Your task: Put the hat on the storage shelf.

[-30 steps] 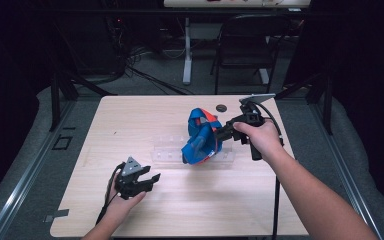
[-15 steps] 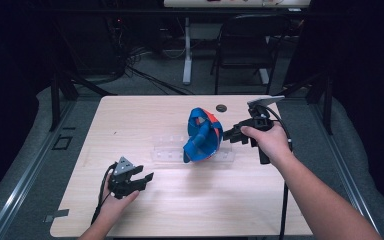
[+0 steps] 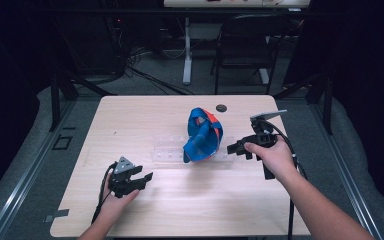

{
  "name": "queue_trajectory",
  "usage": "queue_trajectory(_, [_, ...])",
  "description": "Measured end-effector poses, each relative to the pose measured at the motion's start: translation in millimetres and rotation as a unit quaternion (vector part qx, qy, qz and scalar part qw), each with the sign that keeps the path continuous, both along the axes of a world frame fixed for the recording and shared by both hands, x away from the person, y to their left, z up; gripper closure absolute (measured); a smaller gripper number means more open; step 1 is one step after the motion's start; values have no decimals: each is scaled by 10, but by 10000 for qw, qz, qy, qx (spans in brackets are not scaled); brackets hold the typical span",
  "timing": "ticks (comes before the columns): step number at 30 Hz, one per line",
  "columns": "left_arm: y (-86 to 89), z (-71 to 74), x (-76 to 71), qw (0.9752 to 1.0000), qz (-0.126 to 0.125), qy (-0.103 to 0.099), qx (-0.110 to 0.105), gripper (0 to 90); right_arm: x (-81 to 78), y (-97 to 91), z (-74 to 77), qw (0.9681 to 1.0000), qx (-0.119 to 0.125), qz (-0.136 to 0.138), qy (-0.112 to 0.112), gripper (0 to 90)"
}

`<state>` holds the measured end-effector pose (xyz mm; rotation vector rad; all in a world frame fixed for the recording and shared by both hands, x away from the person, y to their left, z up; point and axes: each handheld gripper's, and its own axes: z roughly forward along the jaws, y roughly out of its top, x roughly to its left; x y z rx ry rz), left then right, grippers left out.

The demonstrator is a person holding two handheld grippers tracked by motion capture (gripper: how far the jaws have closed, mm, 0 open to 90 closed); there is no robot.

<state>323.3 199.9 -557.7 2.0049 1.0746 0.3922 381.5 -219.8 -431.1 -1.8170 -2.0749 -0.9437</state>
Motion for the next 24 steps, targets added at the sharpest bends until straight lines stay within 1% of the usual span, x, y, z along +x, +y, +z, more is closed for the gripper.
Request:
queue_trajectory(1, [-7,-3,-2,10000,33,-16,6,475,0,0,0,10000,0,0,0,542])
queue_trajectory(2, [-6,-7,3,10000,3,-19,6,475,-28,-8,-55,10000,-56,41,6,539])
queue_trajectory(3, [-6,-7,3,10000,3,-19,6,475,-28,-8,-55,10000,-56,41,6,539])
queue_trajectory(4, [-7,-9,4,10000,4,-20,12,475,-60,-11,-134,9999,-115,45,-9,534])
queue_trajectory(5, [-9,-10,4,10000,21,-18,34,475,-60,-11,-134,9999,-115,45,-9,534])
queue_trajectory(6, [-11,-13,4,10000,37,-11,22,475,-88,-5,-200,9998,-217,22,-30,527])
queue_trajectory(7, [-7,-14,7,10000,0,24,8,475,-88,-5,-200,9998,-217,22,-30,527])
queue_trajectory(8, [-8,-17,9,10000,-2,24,6,475,-101,-13,-242,9997,-249,57,-33,527])
queue_trajectory(9, [-8,-19,11,10000,-12,27,15,475,-118,-7,-285,9997,-258,-18,-47,526])
queue_trajectory(10, [-8,-20,12,10000,-16,30,23,475,-132,-17,-332,9995,-320,39,-19,525])
queue_trajectory(11, [-10,-22,13,10000,-11,36,23,475,-145,-25,-369,9990,-436,79,-13,524])
queue_trajectory(13, [-11,-23,15,10000,-14,37,34,475,-175,-22,-441,9985,-543,33,-70,522])
queue_trajectory(14, [-18,-28,13,10000,7,11,25,475,-186,-30,-457,9981,-613,91,-59,522])
queue_trajectory(15, [-18,-27,13,10000,1,13,31,474,-226,-20,-504,9976,-669,71,-142,517])
queue_trajectory(16, [-18,-27,12,10000,-5,8,35,474,-242,-20,-522,9975,-683,106,-174,515])
queue_trajectory(17, [-18,-27,12,10000,-5,5,39,475,-274,-15,-552,9970,-733,77,-245,514])
queue_trajectory(19, [-18,-27,14,10000,-8,16,51,474,-313,-14,-606,9965,-762,55,-346,509])
queue_trajectory(20, [-16,-27,17,10000,-32,15,71,474,-337,-20,-634,9957,-831,82,-402,509])
queue_trajectory(24, [-26,-37,14,10000,-31,29,49,473,-442,-39,-760,9931,-959,-42,-677,502])
